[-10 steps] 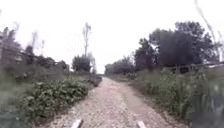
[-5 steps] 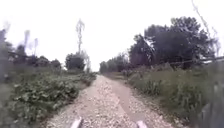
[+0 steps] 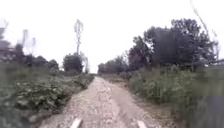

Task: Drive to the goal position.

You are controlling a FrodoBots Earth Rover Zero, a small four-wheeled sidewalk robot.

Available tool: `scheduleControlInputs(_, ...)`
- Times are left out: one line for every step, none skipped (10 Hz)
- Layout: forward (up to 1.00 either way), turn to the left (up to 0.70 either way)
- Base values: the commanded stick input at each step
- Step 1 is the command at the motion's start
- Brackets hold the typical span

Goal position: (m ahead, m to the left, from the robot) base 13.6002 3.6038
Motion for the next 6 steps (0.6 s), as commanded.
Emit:
scheduleControlInputs(0.7,0.0)
scheduleControlInputs(0.7,0.0)
scheduleControlInputs(0.7,0.0)
scheduleControlInputs(0.7,0.0)
scheduleControlInputs(0.7,0.0)
scheduleControlInputs(0.7,0.0)
